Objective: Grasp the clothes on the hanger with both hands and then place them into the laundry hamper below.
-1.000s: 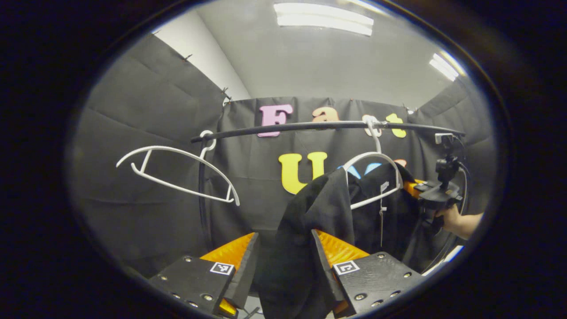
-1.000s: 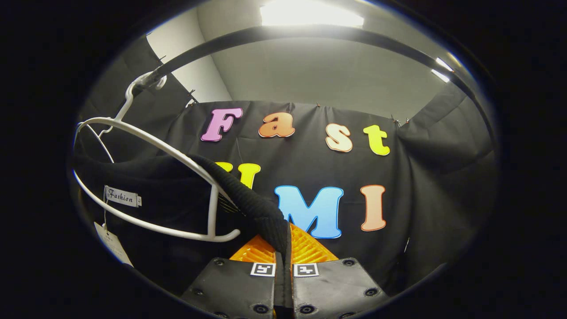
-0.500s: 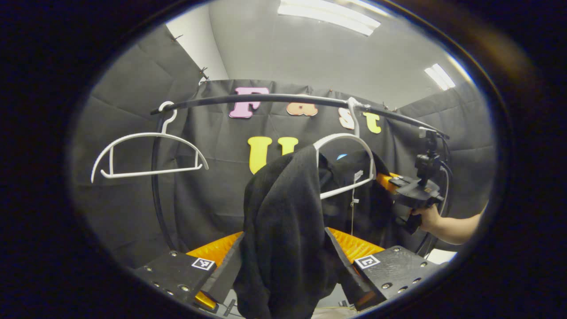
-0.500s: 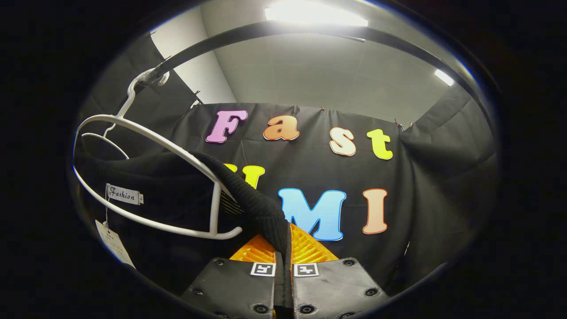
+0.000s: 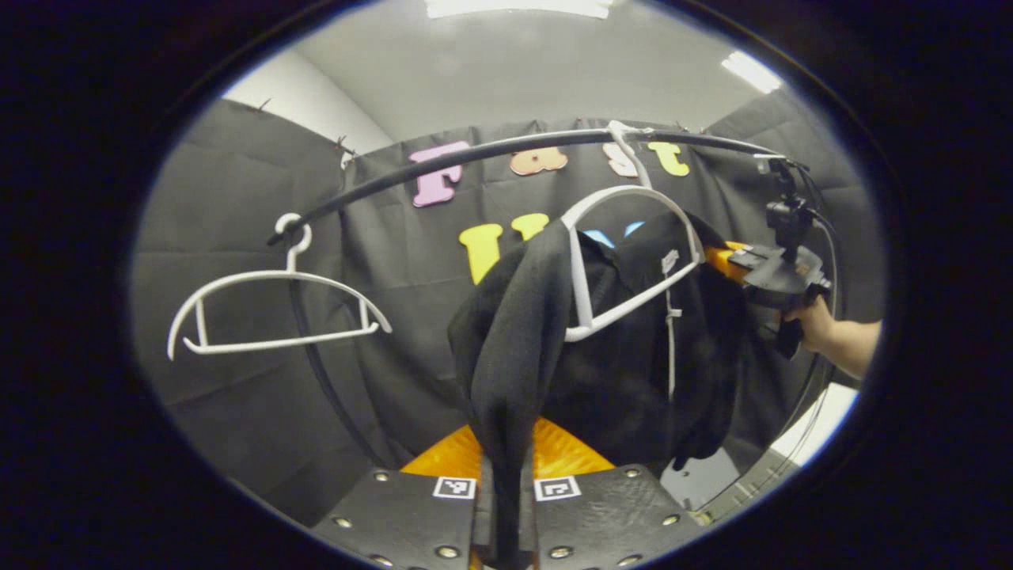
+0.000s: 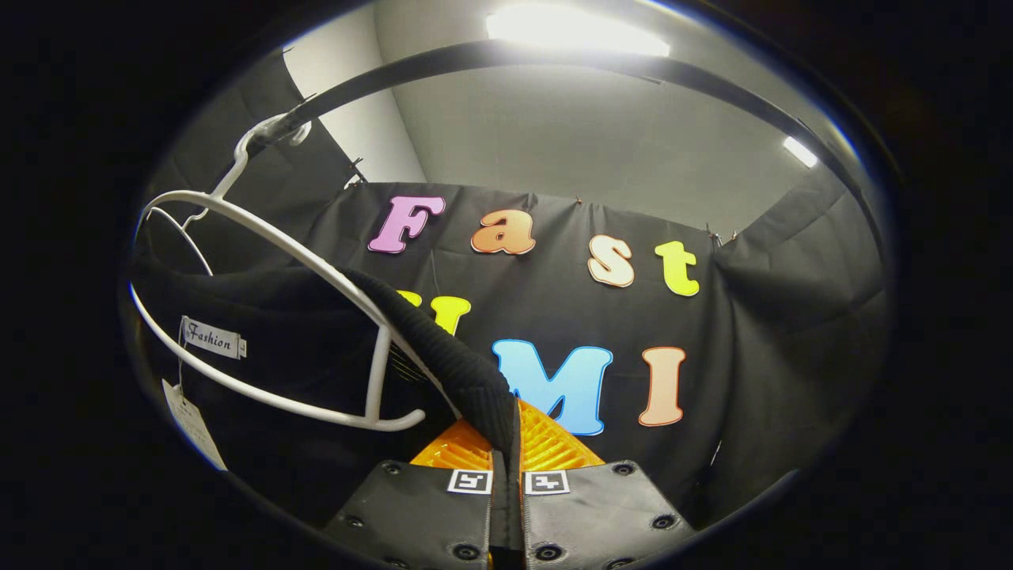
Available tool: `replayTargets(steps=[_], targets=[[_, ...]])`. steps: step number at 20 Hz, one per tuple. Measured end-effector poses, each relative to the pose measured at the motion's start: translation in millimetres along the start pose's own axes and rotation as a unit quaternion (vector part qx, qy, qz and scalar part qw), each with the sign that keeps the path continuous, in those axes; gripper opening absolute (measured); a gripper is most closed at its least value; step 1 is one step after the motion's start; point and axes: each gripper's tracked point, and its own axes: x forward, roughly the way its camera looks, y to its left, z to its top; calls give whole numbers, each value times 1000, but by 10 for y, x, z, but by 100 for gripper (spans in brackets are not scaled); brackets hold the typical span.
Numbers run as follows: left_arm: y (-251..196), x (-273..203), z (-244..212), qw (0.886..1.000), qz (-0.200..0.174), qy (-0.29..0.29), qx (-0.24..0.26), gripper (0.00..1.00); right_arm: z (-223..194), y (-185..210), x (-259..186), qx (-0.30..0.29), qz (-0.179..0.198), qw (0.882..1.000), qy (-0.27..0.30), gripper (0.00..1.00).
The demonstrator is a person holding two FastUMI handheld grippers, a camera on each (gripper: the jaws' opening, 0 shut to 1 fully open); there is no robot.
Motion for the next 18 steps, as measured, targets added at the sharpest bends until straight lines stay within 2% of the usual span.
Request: replayTargets(steps=[3,4,7,13,16,18], targets=[[-32,-184,36,1000,3,15,16,10,3,53,-4,-1,3,1000,3,1],[-52,-196,32,1000,4,19,20,13,8,70,1,-1,4,1000,3,1],[-57,-334,77,999,14,22,32,10,2,101,-6,-2,7,1000,4,1],[-9,-582,264,1000,26,3,-3,12,-16,164,-38,-8,13,1000,8,1],[172,-760,565,998,49,-50,-9,12,-30,144,-49,-7,10,1000,11,1],[406,-907,851,993,71,-92,-23,4,-13,128,-10,1,5,1000,5,1]])
